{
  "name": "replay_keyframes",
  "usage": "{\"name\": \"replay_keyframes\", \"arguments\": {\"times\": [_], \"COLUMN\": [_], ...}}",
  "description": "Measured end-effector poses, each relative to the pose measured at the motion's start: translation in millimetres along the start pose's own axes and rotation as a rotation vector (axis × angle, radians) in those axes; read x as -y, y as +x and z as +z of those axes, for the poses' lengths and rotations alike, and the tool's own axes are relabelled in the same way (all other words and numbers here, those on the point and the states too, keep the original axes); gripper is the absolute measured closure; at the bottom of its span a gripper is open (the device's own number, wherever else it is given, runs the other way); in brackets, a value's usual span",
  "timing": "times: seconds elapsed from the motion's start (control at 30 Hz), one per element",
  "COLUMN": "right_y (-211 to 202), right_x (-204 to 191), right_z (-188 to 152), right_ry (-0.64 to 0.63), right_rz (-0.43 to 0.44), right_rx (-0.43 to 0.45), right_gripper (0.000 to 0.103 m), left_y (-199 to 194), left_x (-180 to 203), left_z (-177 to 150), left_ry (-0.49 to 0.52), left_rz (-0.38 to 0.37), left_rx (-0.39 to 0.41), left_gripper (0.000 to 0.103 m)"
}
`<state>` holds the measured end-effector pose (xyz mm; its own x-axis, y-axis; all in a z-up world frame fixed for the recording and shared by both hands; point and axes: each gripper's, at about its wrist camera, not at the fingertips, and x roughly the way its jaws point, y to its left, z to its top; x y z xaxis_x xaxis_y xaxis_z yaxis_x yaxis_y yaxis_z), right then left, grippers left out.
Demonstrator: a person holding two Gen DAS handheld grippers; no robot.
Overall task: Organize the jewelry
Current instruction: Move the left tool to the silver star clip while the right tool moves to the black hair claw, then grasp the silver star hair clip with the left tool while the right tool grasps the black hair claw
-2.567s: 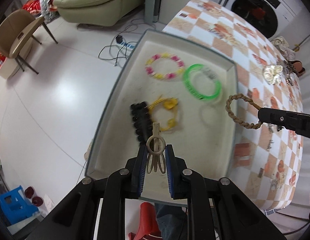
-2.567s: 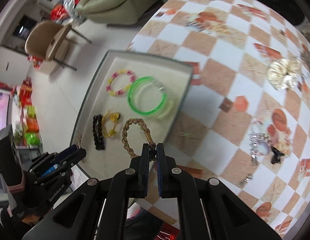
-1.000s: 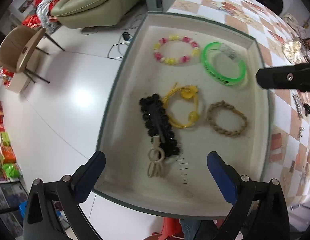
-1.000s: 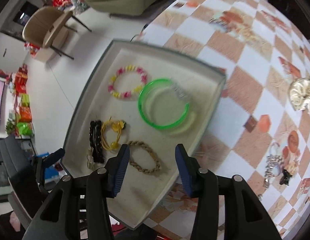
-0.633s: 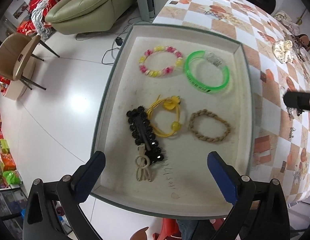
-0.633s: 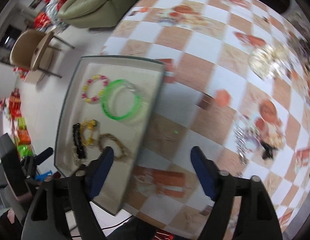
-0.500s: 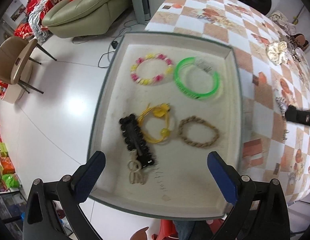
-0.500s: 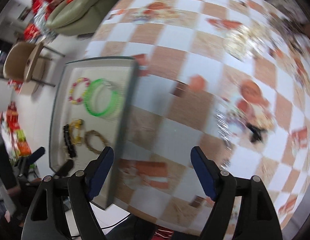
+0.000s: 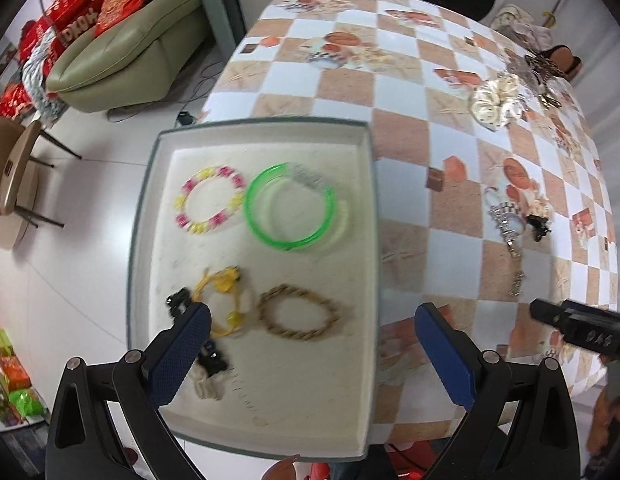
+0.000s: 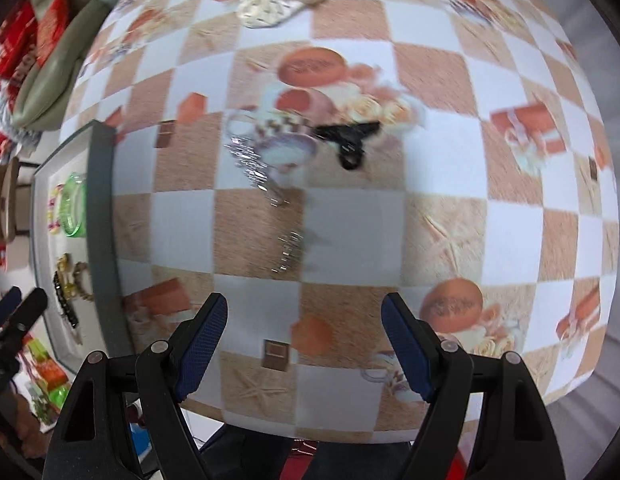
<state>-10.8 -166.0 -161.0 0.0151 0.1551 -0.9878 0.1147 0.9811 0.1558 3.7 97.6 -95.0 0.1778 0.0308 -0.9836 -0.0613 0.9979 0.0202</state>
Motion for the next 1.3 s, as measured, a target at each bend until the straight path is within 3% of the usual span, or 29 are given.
{"name": "replay_keyframes", "arguments": {"times": [0.37,0.67,1.17,1.27,1.3], "right_y": [2,-6,21,20,20], "right_x": [24,57,29,34,35], "right_z": [9,58,92,94,95], "right_ry": [0.084,0.106,-0.014,-0.024,-0.029], "right_rz": [-0.001,0.022,0.068,0.075,0.068], "right_rx": [0.053,0.096,0.039,0.041,0.042], "right_gripper": [0.021,0.026,0.062,0.074,0.084], "left_y": [5,13,48,55,56], "left_x": [41,83,133,144,147], "left_z": [24,35,36,37,38], "left_ry": [0.055,0.08,0.11,0.122,0.125], "left_rz": [-0.036,-0.062,-0.108,-0.122,-0.125], "left_rx": [-0.012,-0.024,-0.093,-0.101,-0.101], "left_gripper": [0.0,0.0,0.0,0.0,0.0]}}
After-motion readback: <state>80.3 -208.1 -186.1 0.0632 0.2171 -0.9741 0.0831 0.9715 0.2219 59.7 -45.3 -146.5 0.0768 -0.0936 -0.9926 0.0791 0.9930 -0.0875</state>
